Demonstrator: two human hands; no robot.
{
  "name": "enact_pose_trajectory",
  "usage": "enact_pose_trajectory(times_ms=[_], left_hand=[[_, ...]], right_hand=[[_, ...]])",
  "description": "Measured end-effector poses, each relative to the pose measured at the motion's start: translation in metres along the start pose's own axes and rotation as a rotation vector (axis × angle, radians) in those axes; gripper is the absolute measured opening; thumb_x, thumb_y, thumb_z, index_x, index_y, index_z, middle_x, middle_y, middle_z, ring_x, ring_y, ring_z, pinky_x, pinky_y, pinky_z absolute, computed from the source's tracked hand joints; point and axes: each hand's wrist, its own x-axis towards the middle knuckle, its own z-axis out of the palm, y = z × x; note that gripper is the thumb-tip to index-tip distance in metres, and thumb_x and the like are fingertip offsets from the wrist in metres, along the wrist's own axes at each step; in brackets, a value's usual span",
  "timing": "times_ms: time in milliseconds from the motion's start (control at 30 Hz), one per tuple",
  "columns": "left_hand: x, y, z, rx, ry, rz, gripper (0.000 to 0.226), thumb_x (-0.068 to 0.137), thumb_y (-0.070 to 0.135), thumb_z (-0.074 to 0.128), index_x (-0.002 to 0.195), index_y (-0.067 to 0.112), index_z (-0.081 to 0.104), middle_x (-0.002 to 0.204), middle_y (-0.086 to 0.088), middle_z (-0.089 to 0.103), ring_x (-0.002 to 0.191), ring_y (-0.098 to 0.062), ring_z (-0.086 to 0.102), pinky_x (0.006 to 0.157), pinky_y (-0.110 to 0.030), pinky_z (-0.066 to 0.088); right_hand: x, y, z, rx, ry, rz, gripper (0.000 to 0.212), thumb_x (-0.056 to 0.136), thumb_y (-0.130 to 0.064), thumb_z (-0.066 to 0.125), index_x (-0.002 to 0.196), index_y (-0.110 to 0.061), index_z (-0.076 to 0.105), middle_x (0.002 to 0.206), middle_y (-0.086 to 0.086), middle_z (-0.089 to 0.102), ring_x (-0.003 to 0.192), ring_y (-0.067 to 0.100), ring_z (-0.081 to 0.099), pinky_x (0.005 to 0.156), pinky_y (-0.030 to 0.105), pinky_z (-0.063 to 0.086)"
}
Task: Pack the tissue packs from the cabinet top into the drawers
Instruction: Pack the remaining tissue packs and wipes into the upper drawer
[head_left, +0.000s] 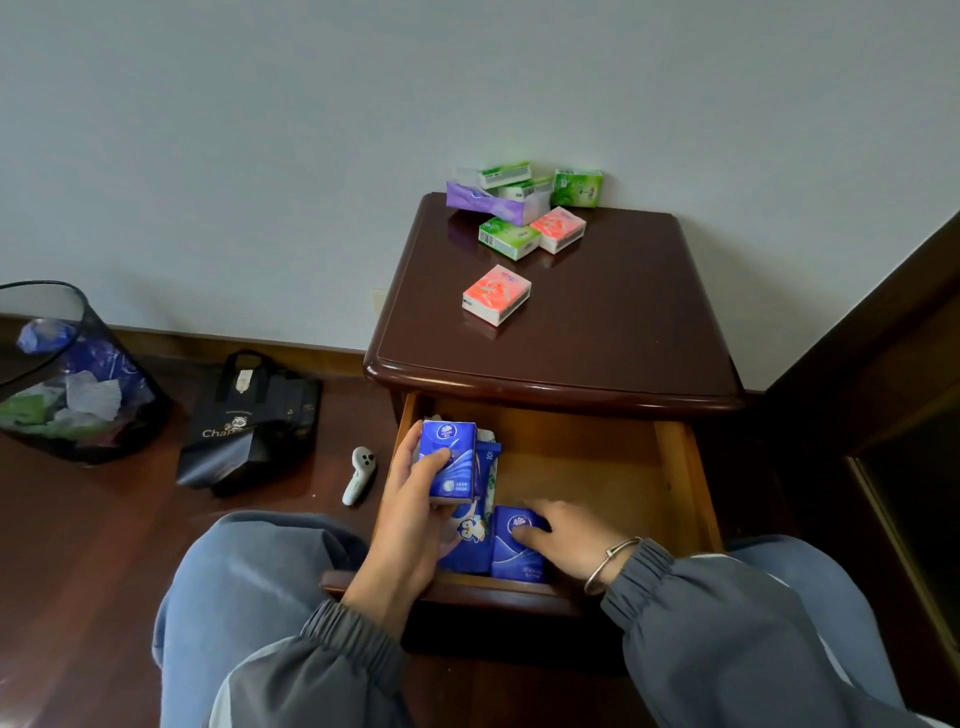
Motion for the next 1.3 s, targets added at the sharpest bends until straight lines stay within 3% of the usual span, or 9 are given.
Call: enact_pose_trajectory(times_ms=[167,267,533,667,733,833,1067,1200,1300], left_hand=[[-0.008,0.003,0.011,0.087,-0.004,0.014,0.036,0.089,0.033,0.064,0.119,0.053,0.056,0.106,0.008,0.074,0.096,-0.017,0.072,0.078,-0.038,0.056],[-0.013,0.004,0.018,0.15,-0.105,-0.006,0.035,0.093,0.031,0.06,0.123,0.047,0.053,0.109,0.004,0.073,0.098,-0.015,0.072,0.069,-0.029,0.059],[-0.015,0.004,0.022,0.42,-0.203,-0.001,0.039,0.095,0.043,0.048,0.133,0.038,0.046,0.122,0.003,0.063,0.103,-0.005,0.067,0.069,-0.015,0.054],[-0.01,0.008,0.015,0.742,0.02,0.373,0.05,0.094,0.042,0.047,0.142,0.027,0.042,0.128,0.009,0.049,0.112,0.014,0.049,0.082,0.0,0.038],[-0.004,0.014,0.004,0.918,0.298,0.549,0.041,0.098,0.03,0.049,0.138,0.02,0.05,0.127,0.006,0.05,0.119,-0.002,0.047,0.092,-0.012,0.033],[0.001,0.016,-0.012,1.084,0.506,0.407,0.046,0.098,0.028,0.046,0.142,0.014,0.043,0.137,-0.006,0.044,0.125,-0.021,0.043,0.101,-0.033,0.039],[0.005,0.016,-0.01,1.041,0.336,0.169,0.031,0.098,0.028,0.046,0.122,0.009,0.048,0.119,-0.012,0.055,0.104,-0.026,0.062,0.089,-0.046,0.054],[0.004,0.018,-0.011,1.041,0.332,0.183,0.022,0.097,0.028,0.048,0.114,0.014,0.05,0.112,-0.008,0.055,0.097,-0.024,0.063,0.086,-0.045,0.056],[0.004,0.019,-0.01,1.034,0.325,0.179,0.021,0.097,0.027,0.048,0.114,0.015,0.05,0.112,-0.007,0.054,0.098,-0.025,0.063,0.087,-0.045,0.055]], right_hand=[[-0.005,-0.005,-0.026,0.358,0.252,-0.038,0.043,0.094,-0.046,0.043,0.127,-0.022,0.054,0.124,-0.008,0.061,0.113,0.005,0.055,0.085,0.017,0.042],[-0.006,-0.018,-0.029,0.787,0.143,-0.05,0.031,0.09,-0.049,0.049,0.112,-0.029,0.058,0.101,-0.017,0.067,0.093,-0.002,0.064,0.072,0.017,0.048],[0.003,-0.022,-0.019,0.916,0.163,-0.064,0.025,0.081,-0.038,0.067,0.101,-0.023,0.062,0.099,-0.004,0.071,0.09,0.013,0.07,0.08,0.033,0.057],[0.011,-0.008,-0.033,1.058,0.244,0.031,0.023,0.08,-0.025,0.07,0.099,-0.013,0.065,0.096,0.006,0.074,0.085,0.019,0.071,0.076,0.033,0.056],[0.017,0.007,-0.041,1.04,0.323,0.111,0.015,0.081,-0.024,0.069,0.094,-0.017,0.065,0.095,0.006,0.072,0.083,0.019,0.068,0.078,0.035,0.054],[0.026,0.021,-0.045,0.957,0.32,0.178,0.012,0.082,-0.027,0.068,0.091,-0.02,0.062,0.093,0.002,0.07,0.079,0.013,0.065,0.071,0.027,0.05],[0.044,0.015,-0.033,0.762,0.134,0.261,0.029,0.086,-0.031,0.062,0.109,-0.016,0.054,0.088,-0.005,0.064,0.073,0.007,0.059,0.059,0.021,0.046],[0.046,0.015,-0.032,0.538,0.225,0.239,0.057,0.083,-0.029,0.066,0.134,-0.017,0.041,0.124,0.004,0.056,0.104,0.019,0.06,0.088,0.036,0.052],[0.041,0.011,-0.025,0.52,0.23,0.227,0.057,0.084,-0.026,0.065,0.134,-0.015,0.04,0.129,0.007,0.054,0.108,0.02,0.059,0.09,0.041,0.053]])
